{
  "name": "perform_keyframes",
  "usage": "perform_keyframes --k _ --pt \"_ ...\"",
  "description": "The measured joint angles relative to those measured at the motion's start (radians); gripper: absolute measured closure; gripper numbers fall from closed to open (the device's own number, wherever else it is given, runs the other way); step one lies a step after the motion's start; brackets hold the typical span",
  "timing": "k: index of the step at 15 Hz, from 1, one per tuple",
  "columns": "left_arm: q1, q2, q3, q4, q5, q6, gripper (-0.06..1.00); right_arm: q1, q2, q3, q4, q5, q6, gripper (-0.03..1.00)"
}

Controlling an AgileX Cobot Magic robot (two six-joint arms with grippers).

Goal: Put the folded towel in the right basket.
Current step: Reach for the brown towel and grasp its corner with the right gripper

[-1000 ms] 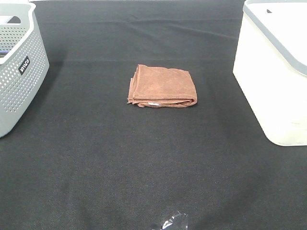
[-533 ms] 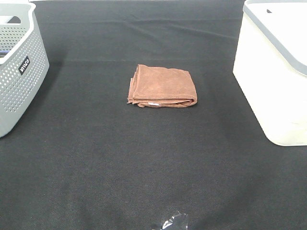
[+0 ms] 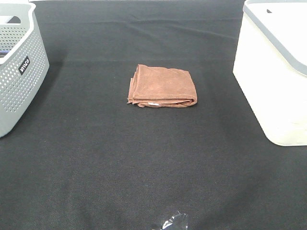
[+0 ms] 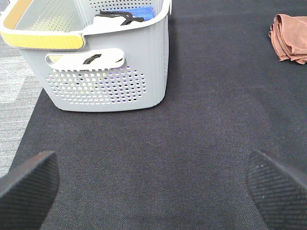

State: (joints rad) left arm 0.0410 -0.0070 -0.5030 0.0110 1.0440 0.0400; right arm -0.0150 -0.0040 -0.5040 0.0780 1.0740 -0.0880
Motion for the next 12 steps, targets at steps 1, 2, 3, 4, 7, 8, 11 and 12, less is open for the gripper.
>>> perform_keyframes --k 1,2,3,4,7,8,11,12 --pt "0.0 0.0 0.0 0.0 0.0 0.0 -0.05 0.0 0.0 -0.002 0.0 0.0 0.001 0.0" --pt "0.0 0.0 0.0 0.0 0.0 0.0 -0.05 0.0 0.015 -0.015 0.0 0.001 0.012 0.0" --pt "0.0 0.0 0.0 0.0 0.0 0.0 -0.05 0.0 0.068 -0.044 0.0 0.007 0.037 0.0" --pt "0.0 0.0 0.0 0.0 0.0 0.0 -0.05 0.0 0.153 -0.093 0.0 0.022 0.056 0.0" --pt "0.0 0.0 0.0 0.0 0.0 0.0 -0.05 0.0 0.527 -0.317 0.008 0.084 0.08 0.0" --pt "0.0 0.0 0.0 0.0 0.0 0.0 -0.05 0.0 0.634 -0.407 0.008 0.088 0.08 0.0" --pt "0.0 0.0 0.0 0.0 0.0 0.0 -0.05 0.0 0.827 -0.56 0.008 0.088 0.08 0.0" --pt "0.0 0.0 0.0 0.0 0.0 0.0 -0.05 0.0 0.939 -0.666 0.023 0.087 0.08 0.0"
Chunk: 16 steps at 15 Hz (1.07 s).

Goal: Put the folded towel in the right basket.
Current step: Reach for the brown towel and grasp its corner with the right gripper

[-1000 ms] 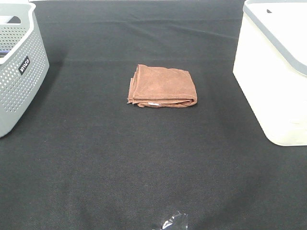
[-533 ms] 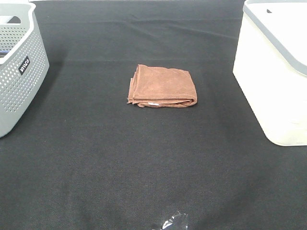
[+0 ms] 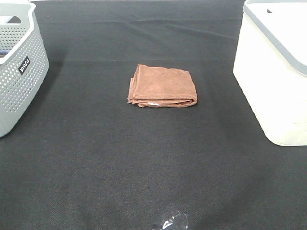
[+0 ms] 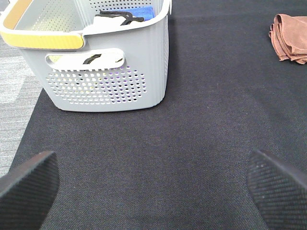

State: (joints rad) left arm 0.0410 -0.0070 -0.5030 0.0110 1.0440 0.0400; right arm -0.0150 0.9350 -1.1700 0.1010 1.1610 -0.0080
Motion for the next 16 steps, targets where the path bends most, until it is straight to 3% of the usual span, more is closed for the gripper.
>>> perform_keyframes --k 6,8,13,16 --pt "0.0 0.0 0.0 0.0 0.0 0.0 -0.05 0.0 0.316 -0.235 0.09 0.023 -0.015 0.0" --pt "0.0 0.0 0.0 0.0 0.0 0.0 -0.05 0.008 0.449 -0.333 0.177 0.022 0.0 0.0" --pt "0.0 0.0 0.0 0.0 0.0 0.0 -0.05 0.264 0.745 -0.5 0.163 -0.027 0.083 0.0" --pt "0.0 0.0 0.0 0.0 0.0 0.0 -0.05 0.334 0.892 -0.607 0.158 -0.031 0.115 0.0"
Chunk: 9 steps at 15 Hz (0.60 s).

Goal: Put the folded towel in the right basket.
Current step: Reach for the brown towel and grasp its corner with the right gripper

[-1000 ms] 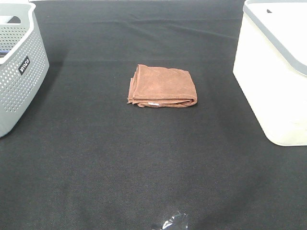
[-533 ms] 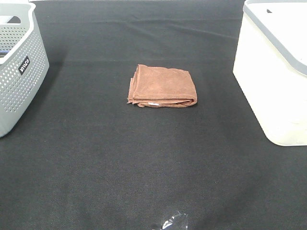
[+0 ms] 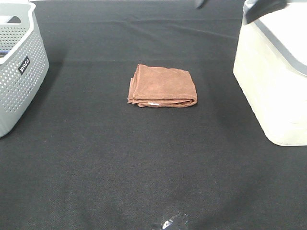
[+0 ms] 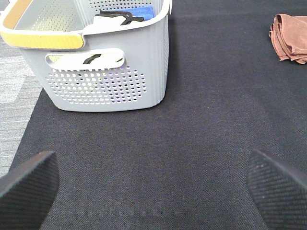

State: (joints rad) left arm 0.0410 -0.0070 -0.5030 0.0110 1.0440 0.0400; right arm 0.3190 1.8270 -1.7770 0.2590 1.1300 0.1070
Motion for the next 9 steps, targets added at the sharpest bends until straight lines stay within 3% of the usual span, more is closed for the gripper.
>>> perform_keyframes --k 4,9 --pt "0.0 0.0 0.0 0.0 0.0 0.0 -0.05 0.02 0.195 -0.113 0.007 0.0 0.017 0.0" --pt "0.0 0.0 0.0 0.0 0.0 0.0 -0.05 0.02 0.314 -0.143 0.034 -0.036 0.018 0.0"
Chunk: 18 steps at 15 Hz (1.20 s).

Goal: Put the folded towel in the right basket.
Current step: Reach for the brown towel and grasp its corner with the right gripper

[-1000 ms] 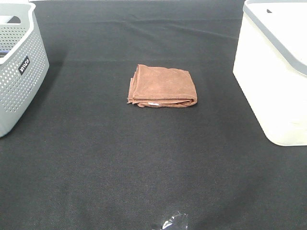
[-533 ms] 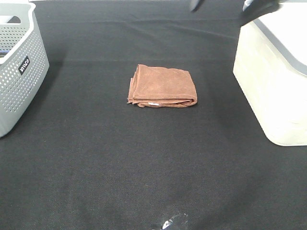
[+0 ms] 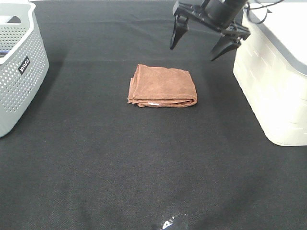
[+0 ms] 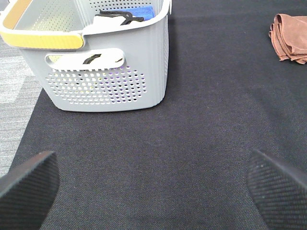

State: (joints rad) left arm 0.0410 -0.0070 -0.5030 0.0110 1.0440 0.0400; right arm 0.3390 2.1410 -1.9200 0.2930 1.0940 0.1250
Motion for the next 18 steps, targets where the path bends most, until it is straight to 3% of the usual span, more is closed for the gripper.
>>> perform_keyframes --k 5,10,18 --pt "0.0 0.0 0.0 0.0 0.0 0.0 -0.05 -0.014 0.089 -0.015 -0.009 -0.018 0.0 0.0" --pt "0.0 0.0 0.0 0.0 0.0 0.0 -0.05 -0.103 0.136 -0.035 0.017 -0.007 -0.002 0.01" --pt "0.0 0.0 0.0 0.0 0.0 0.0 -0.05 -0.13 0.135 -0.037 0.033 0.001 -0.025 0.01"
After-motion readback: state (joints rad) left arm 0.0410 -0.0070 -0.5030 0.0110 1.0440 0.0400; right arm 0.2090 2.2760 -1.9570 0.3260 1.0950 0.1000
